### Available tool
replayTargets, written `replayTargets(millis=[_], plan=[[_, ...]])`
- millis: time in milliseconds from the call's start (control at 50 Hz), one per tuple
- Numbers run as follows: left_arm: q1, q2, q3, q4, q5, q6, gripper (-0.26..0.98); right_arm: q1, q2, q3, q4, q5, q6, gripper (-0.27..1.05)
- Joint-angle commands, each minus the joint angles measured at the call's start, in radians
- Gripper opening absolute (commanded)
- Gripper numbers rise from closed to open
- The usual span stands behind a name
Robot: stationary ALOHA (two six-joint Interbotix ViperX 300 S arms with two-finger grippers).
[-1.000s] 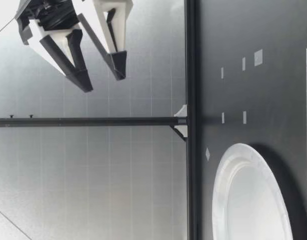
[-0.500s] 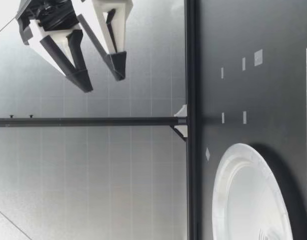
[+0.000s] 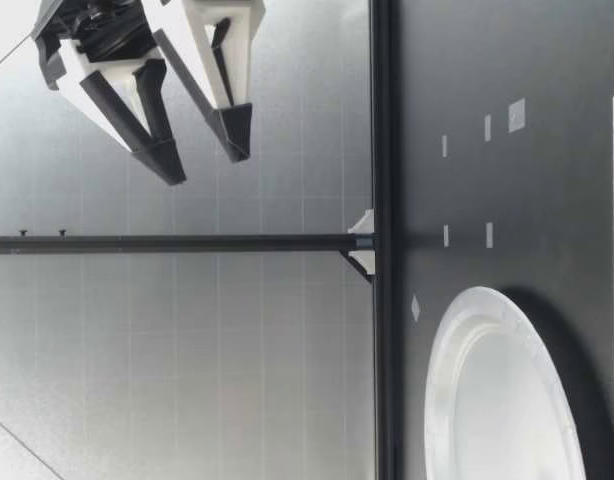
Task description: Pick up the fork and place it on the plate.
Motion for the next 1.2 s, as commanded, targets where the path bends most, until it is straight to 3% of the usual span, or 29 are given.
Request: replayTargets(millis=[0,80,440,720,880,1180], plan=[[-0.002,-0.011,-0.008,-0.003,-0.003,0.002,0.51,-0.006,-0.006,-0.014,0.006,-0.011,0.002,0.70],[-0.003,-0.011,-0.009,-0.003,-0.003,0.002,0.56,-0.006,-0.006,-0.014,0.006,-0.009,0.002,0.70],[-0.003,-0.017,-0.012,-0.003,-0.008,0.003,0.56,-0.006,-0.011,-0.012,0.009,-0.011,0.002,0.70],[-0.003,-0.124,-0.051,0.031,-0.005,0.011,0.57,-0.006,-0.015,-0.012,0.009,-0.009,0.002,0.70],[-0.002,-0.190,-0.083,0.129,-0.014,0.009,0.57,-0.006,-0.032,-0.014,0.009,-0.017,0.003,0.70],[-0.002,-0.293,-0.087,0.385,-0.014,0.006,0.57,0.035,-0.055,0.006,0.054,-0.103,0.023,0.70]])
